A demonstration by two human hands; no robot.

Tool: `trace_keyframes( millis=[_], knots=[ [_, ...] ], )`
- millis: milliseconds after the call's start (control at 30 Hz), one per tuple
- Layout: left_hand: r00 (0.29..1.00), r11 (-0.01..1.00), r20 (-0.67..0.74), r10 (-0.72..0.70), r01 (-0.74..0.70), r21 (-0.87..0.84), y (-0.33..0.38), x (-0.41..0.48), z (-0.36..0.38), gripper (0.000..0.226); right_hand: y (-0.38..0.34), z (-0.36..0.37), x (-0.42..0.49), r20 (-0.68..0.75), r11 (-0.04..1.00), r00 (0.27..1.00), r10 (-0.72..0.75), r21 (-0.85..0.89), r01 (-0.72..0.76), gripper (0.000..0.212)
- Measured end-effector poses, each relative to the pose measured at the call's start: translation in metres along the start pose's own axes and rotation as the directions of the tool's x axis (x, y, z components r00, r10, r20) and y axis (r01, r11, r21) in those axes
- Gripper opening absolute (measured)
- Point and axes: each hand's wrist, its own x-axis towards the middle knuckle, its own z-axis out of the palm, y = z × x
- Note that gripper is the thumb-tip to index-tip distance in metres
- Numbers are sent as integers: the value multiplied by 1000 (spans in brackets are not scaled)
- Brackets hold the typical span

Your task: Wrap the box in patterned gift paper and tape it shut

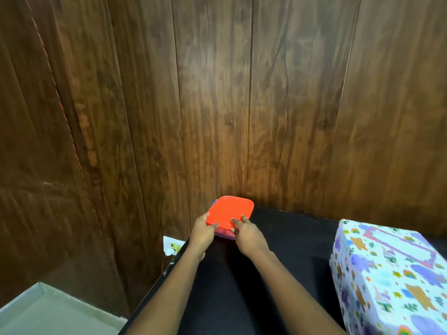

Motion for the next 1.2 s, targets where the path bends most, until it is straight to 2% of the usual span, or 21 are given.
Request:
trace_keyframes(
  millis=[67, 133, 267, 400, 500, 600, 700, 767, 967, 1133, 1200],
  knots=[
    [998, 986, 17, 56, -58, 156, -5, 13, 3, 47, 1, -2, 17, -2, 1000, 1000, 5, 13, -5, 45],
    [995, 971, 31, 92, -97, 217, -9, 21, 5, 48, 2, -4, 26, 3, 1000, 1000, 4, 12, -4, 45],
    [993, 956, 66, 101, -115, 269, -8, 31, 10, 49, 9, -8, 41, 26, 1000, 1000, -5, -11, 5, 46],
    [988, 967, 143, 52, -86, 238, 0, 34, 10, 56, 14, -12, 46, 45, 1000, 999, -2, 30, 1, 47],
    [987, 966, 153, 54, -90, 241, 10, 32, 8, 58, 15, -12, 44, -31, 983, 999, -21, 180, 26, 48],
    [991, 961, 55, 125, -134, 240, 25, 22, 6, 52, 14, -22, 30, -187, 902, 981, 59, 432, 28, 44],
    [979, 958, 5, 203, -200, 204, 44, 1, 3, 40, 7, -46, 7, -281, 836, 951, 130, 547, 48, 35],
    [966, 952, 24, 257, -257, 166, 62, -25, 3, 31, 3, -65, -18, -328, 784, 931, 158, 615, 83, 29],
    [939, 956, 180, 293, -289, -49, 107, -121, 17, 21, 11, -115, -128, -359, 697, 913, 191, 705, 131, 21],
    [886, 943, 322, 333, -311, -119, 128, -191, 51, 22, 50, -143, -221, -404, 691, 873, 272, 714, 114, 24],
    [860, 942, 385, 336, -302, -147, 137, -219, 73, 22, 73, -155, -259, -447, 701, 829, 336, 707, 96, 27]
  ],
)
